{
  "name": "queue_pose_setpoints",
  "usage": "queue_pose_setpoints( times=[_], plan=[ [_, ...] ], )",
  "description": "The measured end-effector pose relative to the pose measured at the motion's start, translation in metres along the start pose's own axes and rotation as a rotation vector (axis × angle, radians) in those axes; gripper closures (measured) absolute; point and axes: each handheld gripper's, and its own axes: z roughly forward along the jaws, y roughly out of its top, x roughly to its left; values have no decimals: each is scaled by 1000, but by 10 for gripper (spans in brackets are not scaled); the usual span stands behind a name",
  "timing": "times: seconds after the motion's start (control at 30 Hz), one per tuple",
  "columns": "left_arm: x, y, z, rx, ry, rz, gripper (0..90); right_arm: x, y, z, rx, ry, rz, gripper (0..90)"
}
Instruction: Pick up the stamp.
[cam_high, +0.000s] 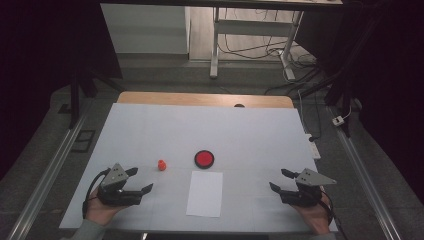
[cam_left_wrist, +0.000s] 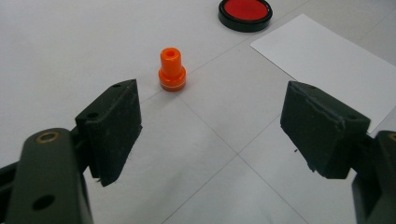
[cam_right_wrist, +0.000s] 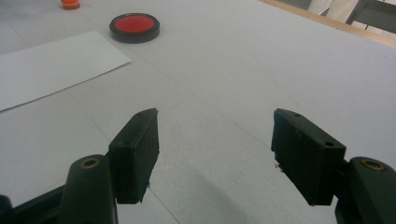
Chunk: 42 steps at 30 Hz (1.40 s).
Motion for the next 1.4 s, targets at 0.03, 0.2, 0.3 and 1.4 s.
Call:
queue_pose_setpoints(
  times=[0.03, 0.2, 0.3, 1.4],
  plan=[
    [0, 0, 0, -2, 0, 0, 208, 0, 0, 0, -3, 0, -2, 315],
    [1, 4, 0, -5, -3, -4, 208, 1, 1, 1, -9, 3, 0, 316],
    [1, 7, 1, -5, -12, -1, 209, 1, 3, 1, -11, 6, -2, 318],
    [14, 64, 45, 90, -9, 20, 237, 9, 6, 8, -8, 23, -5, 328]
  ],
)
